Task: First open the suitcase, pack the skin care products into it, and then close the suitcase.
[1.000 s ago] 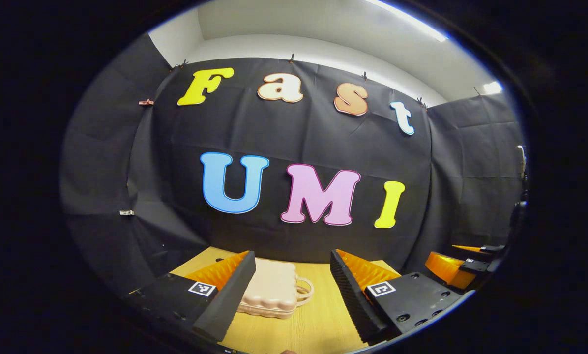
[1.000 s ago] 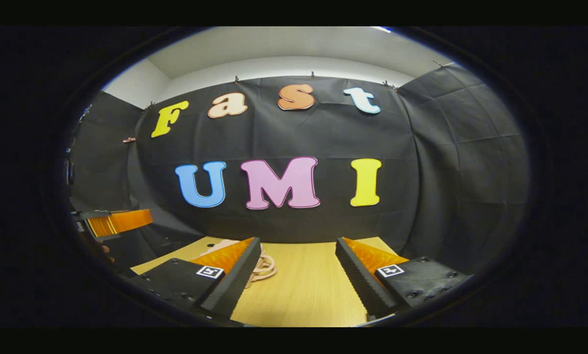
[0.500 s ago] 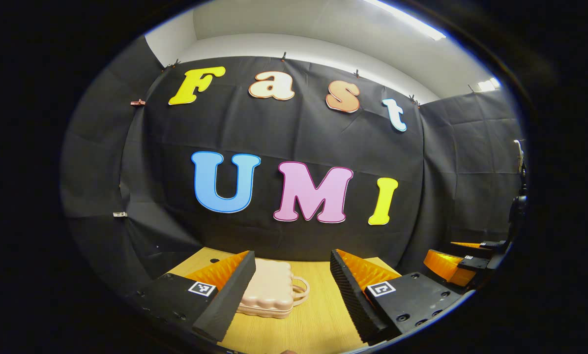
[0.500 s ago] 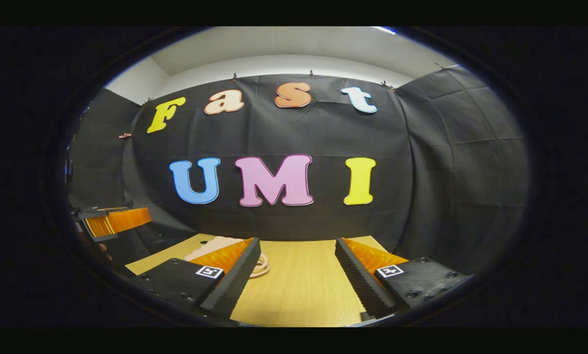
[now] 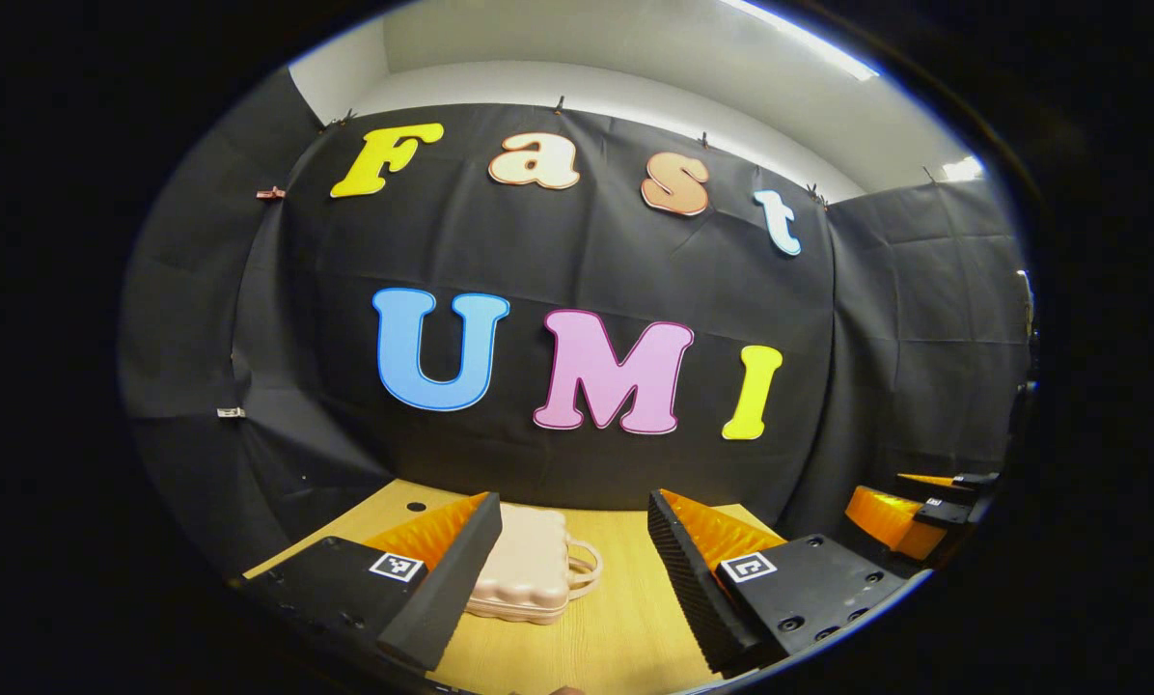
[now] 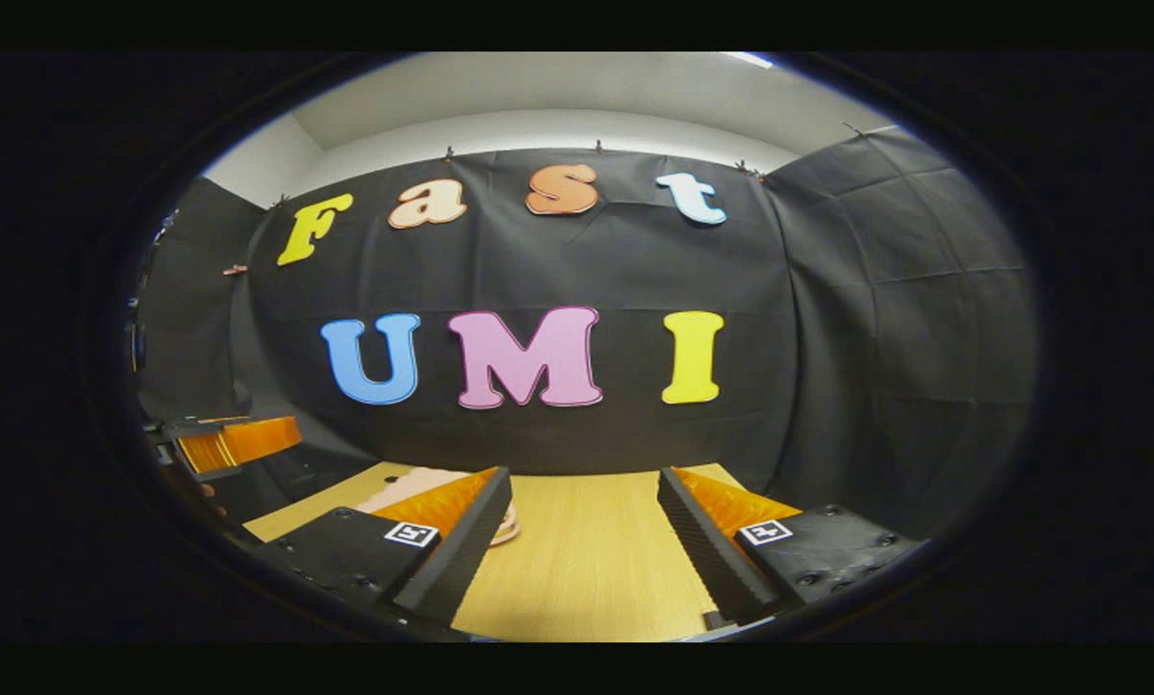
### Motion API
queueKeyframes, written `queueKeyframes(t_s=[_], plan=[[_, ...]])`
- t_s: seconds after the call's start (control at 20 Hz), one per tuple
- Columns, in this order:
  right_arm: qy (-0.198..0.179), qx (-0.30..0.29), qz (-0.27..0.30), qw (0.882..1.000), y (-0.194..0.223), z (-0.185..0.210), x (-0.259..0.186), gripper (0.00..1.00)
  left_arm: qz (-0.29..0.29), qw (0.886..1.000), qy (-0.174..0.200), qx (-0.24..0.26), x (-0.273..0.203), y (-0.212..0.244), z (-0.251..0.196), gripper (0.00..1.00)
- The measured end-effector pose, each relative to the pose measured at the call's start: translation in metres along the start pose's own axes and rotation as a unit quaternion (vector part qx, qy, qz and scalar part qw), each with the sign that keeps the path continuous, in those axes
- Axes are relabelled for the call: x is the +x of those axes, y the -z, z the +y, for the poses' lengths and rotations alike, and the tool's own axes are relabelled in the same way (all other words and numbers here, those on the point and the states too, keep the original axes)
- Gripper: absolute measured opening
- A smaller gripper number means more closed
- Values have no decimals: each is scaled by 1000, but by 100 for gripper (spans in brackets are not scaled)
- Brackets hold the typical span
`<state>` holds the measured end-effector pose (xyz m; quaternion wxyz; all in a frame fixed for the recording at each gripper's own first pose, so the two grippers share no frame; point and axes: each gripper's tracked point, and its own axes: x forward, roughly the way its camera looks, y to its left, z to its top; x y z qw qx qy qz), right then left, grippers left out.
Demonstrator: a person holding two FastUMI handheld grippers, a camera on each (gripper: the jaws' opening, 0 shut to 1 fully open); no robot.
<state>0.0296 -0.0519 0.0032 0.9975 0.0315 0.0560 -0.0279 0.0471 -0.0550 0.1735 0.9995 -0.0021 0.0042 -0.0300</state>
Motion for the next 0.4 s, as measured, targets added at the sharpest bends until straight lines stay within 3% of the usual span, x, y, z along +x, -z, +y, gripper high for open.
queueKeyframes(t_s=[0.4], plan=[[3, 10, 13, 1000, 9, -5, 5, 96, 16, 1000, -9, 25, 2, 15, -1, 96]])
